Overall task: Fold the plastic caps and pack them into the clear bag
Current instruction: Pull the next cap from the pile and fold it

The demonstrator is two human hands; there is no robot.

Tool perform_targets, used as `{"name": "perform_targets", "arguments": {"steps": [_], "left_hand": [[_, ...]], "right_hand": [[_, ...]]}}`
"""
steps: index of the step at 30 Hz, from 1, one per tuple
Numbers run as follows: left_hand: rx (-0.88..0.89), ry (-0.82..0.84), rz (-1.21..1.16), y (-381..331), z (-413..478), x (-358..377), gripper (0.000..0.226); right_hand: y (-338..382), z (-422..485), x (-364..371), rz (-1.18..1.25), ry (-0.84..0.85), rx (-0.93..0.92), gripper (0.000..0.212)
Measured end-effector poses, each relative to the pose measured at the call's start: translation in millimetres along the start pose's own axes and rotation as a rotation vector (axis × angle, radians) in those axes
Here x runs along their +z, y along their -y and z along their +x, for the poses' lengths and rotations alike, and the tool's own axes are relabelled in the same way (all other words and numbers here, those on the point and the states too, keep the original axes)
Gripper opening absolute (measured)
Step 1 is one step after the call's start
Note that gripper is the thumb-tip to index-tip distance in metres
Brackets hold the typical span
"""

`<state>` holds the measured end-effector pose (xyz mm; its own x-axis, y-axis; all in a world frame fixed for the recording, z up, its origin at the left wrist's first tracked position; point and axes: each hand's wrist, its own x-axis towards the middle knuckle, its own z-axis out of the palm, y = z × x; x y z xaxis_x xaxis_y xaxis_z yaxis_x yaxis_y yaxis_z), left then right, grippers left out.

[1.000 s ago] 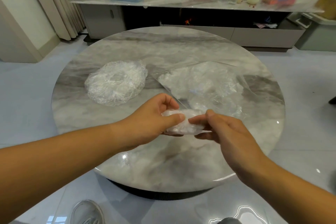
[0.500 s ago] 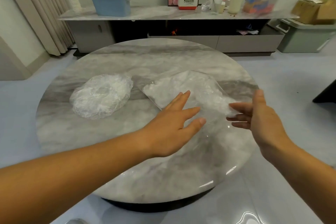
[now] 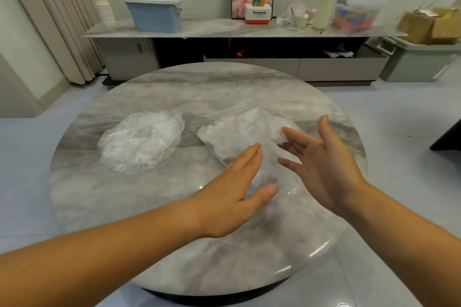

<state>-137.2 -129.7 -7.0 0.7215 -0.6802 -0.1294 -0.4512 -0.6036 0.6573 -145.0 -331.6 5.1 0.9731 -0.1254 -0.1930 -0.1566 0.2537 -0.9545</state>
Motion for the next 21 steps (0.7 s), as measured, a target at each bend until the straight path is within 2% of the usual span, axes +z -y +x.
{"name": "perform_targets", "arguments": {"steps": [11,17,21], "left_hand": [[0.065,0.006,-0.107,11.1,-10.6,-9.3,0.079],[0.067,0.042,-0.148,21.3,-16.0,-8.3,0.076],[0.048,0.033,-0.178,26.8,-18.7,-7.7,0.073]], "right_hand": [[0.3,23.6,41.4,0.185,0.064,0.054,0.105],[-1.7,37.8,45.3,0.196,0.030,0.095,0.107],[0.0,32.6,48.4,0.322,-0.018,0.095,0.086]]}}
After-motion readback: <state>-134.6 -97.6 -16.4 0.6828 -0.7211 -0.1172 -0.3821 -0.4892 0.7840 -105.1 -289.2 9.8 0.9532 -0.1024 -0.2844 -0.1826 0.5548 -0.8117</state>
